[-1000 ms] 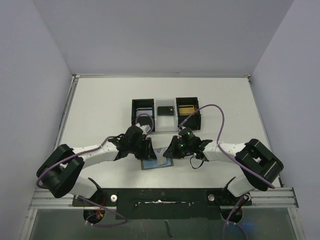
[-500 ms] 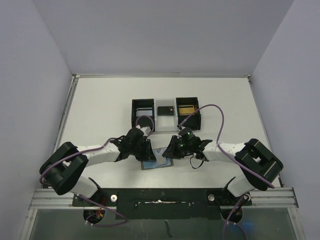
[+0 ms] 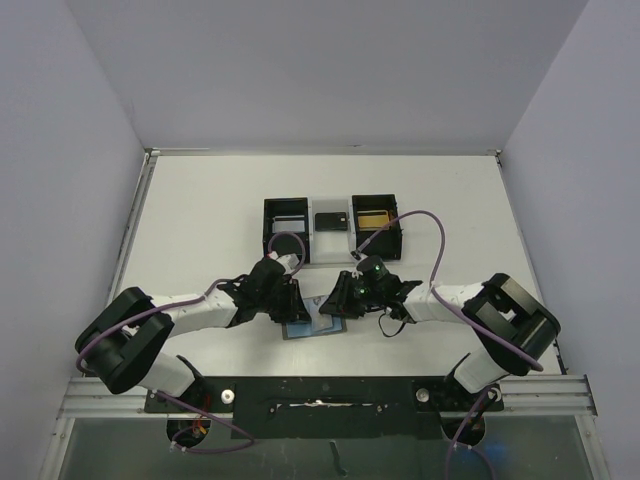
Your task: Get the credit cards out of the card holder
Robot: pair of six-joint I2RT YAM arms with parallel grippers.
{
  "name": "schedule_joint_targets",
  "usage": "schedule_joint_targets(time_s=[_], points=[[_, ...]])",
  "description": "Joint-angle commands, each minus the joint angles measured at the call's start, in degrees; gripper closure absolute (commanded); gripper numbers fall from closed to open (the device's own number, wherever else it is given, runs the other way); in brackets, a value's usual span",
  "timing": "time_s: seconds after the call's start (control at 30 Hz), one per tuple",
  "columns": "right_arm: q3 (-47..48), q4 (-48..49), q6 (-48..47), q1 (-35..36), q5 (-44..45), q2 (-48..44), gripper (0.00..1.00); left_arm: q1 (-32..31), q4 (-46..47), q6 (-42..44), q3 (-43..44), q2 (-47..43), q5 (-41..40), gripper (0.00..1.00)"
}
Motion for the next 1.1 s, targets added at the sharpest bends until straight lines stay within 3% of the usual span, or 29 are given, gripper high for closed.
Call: schedule_joint_targets(time_s=[0.0, 0.13, 0.27, 0.43, 0.63, 0.77, 0.97, 1.07], points=[[0.1, 3.6, 0.6, -0.3, -1.4, 0.6, 0.75, -0.2, -2.2, 0.7, -0.9, 0.2, -2.3, 0.86], [-0.2, 3.9, 0.9, -0.3, -1.0, 0.2, 0.83, -0.2, -2.2, 0.8, -0.9, -0.1, -2.4, 0.86], [-0.2, 1.2, 0.7, -0.3, 1.4, -1.2, 0.99, -0.2, -2.5, 0.8, -0.7, -0.3, -2.6, 0.86], [-0.5, -0.1, 0.5, -0.6, 2.0, -2.0, 0.97, -0.2, -2.5, 0.6, -0.9, -0.5, -2.7, 0.86], [-0.2, 1.0, 0.6, -0.6, 1.0, -1.1, 0.8, -0.2, -2.7, 0.7, -0.7, -0.2, -2.5, 0.86], [-0.1, -0.2, 1.1, -0.7, 2.4, -1.7, 0.77, -0.2, -2.6, 0.5, -0.9, -0.6, -2.6, 0.86], [-0.6, -0.4, 0.4, -0.7, 2.6, -3.8, 0.97, -0.2, -2.7, 0.4, -1.0, -0.9, -2.8, 0.86], [-0.6, -0.9, 0.1, -0.7, 2.6, -5.0, 0.99, -0.2, -2.8, 0.5, -1.0, -0.9, -2.9, 0.86]])
